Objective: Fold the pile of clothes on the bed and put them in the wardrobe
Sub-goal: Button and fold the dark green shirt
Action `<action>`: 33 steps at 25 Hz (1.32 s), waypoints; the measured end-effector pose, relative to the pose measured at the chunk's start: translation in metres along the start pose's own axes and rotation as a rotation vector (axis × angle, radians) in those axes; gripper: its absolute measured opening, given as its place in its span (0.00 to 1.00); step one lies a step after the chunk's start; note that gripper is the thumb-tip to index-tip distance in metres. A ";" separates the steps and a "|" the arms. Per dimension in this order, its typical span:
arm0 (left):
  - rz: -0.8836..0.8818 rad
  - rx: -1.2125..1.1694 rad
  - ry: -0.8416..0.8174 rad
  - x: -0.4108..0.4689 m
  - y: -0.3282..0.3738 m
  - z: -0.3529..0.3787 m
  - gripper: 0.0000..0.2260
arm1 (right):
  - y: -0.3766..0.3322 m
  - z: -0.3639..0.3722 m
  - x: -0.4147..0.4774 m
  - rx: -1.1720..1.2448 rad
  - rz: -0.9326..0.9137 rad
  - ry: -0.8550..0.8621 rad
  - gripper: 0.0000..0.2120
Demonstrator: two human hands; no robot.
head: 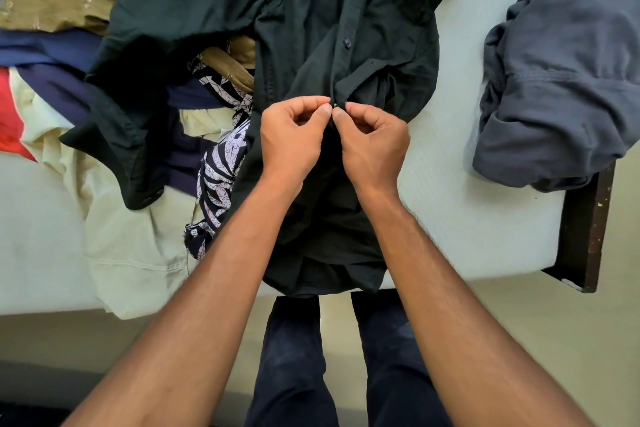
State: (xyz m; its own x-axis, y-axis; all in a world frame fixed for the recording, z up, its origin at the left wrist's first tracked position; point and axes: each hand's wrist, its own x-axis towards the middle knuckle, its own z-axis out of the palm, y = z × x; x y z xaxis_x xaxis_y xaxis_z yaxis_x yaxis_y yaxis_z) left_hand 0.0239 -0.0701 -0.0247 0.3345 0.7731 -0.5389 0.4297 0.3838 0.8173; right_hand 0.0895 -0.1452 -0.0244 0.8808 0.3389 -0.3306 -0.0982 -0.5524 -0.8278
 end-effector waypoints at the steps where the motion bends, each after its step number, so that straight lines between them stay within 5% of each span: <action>1: -0.036 -0.033 -0.010 -0.001 0.000 0.002 0.04 | 0.001 0.000 0.000 0.007 -0.002 0.017 0.10; 19: -0.069 -0.023 -0.041 -0.001 0.000 0.012 0.04 | 0.014 -0.001 0.002 -0.146 -0.125 -0.122 0.08; 26: -0.063 0.171 0.029 0.005 -0.002 0.022 0.03 | 0.025 -0.014 0.007 0.089 0.100 -0.193 0.10; 33: -0.241 -0.029 -0.106 0.017 -0.011 0.010 0.04 | 0.012 -0.017 0.021 -0.029 0.065 -0.184 0.12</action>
State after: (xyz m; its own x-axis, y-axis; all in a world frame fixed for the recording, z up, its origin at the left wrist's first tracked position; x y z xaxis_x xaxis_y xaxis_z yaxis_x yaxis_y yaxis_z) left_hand 0.0336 -0.0665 -0.0447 0.3118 0.6011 -0.7358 0.4838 0.5661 0.6675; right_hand 0.1149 -0.1577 -0.0338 0.7732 0.4342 -0.4622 -0.1363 -0.5980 -0.7898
